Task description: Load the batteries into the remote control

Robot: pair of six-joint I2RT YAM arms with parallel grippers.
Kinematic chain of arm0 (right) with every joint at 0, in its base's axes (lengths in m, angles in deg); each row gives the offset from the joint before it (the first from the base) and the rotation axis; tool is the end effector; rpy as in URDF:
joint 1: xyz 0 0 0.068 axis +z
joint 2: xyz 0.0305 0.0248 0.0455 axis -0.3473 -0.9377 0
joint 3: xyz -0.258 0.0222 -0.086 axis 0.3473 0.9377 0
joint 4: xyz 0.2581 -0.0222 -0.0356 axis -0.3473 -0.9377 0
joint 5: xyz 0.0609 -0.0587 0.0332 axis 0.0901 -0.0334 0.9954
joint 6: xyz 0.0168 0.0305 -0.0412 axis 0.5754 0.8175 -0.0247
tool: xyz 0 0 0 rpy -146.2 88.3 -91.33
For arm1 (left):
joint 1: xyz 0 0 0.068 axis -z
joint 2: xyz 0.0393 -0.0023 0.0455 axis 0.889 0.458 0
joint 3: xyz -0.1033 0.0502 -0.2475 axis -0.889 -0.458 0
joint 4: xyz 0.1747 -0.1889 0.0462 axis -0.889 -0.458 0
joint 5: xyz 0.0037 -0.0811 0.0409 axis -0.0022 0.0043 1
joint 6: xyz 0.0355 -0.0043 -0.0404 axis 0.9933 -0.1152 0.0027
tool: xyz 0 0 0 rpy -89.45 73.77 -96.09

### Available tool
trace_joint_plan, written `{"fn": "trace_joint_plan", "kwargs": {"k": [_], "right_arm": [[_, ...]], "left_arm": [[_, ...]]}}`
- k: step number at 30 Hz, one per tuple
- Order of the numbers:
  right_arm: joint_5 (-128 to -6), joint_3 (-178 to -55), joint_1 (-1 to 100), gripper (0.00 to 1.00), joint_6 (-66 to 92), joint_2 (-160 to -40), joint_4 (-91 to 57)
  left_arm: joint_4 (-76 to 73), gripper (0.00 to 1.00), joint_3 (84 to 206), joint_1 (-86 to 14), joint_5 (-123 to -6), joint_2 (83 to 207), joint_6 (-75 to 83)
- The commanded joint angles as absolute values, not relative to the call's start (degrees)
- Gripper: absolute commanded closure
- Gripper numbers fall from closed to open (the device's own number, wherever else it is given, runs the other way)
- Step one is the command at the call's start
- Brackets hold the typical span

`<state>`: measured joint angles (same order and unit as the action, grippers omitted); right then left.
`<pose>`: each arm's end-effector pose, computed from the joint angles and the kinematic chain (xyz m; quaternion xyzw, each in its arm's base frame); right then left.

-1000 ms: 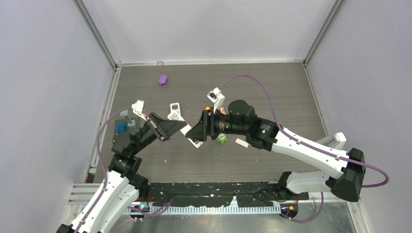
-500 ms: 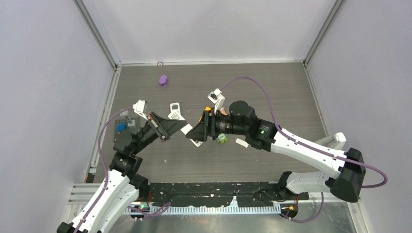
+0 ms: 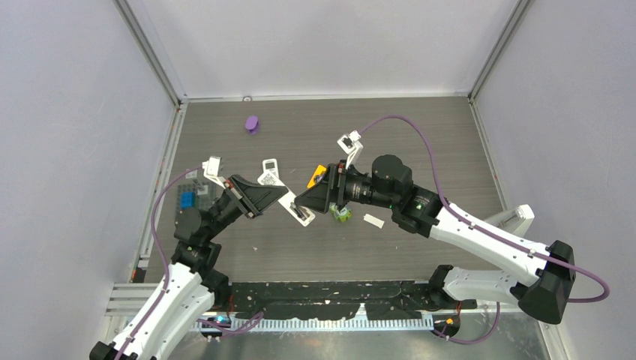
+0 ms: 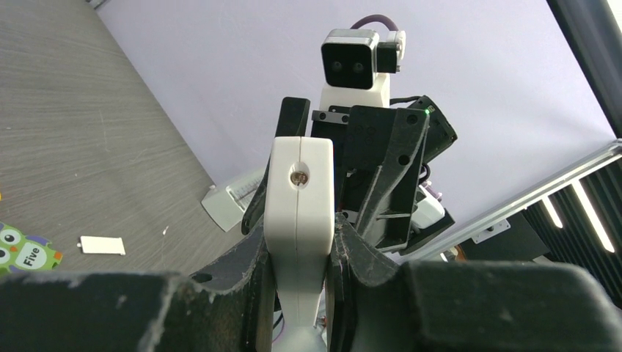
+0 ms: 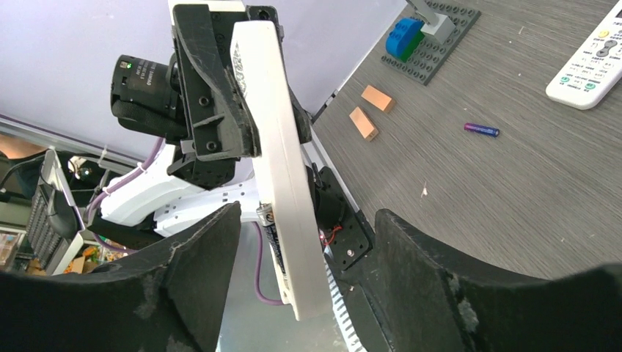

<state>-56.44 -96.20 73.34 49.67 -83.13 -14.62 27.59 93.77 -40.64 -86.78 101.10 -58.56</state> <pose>0.1490 0.2169 0.3596 -0.1691 0.7278 0.5682 0.3448 0.1272 -0.0713 0.3023 -0.0480 0.5889 -0.6922 0.4144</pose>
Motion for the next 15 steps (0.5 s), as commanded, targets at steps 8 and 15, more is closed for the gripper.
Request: {"fn": "trace_joint_plan", "kwargs": {"k": [8, 15], "right_arm": [[-54.9, -98.4, 73.1, 0.45, 46.7, -85.8, -15.4], [-55.3, -98.6, 73.1, 0.49, 46.4, -85.4, -15.6]], "left_arm": [[32.7, 1.00, 94.4, -40.5, -85.7, 100.5, -59.0], [32.6, 1.00, 94.6, -40.5, -85.5, 100.8, -59.2]]}}
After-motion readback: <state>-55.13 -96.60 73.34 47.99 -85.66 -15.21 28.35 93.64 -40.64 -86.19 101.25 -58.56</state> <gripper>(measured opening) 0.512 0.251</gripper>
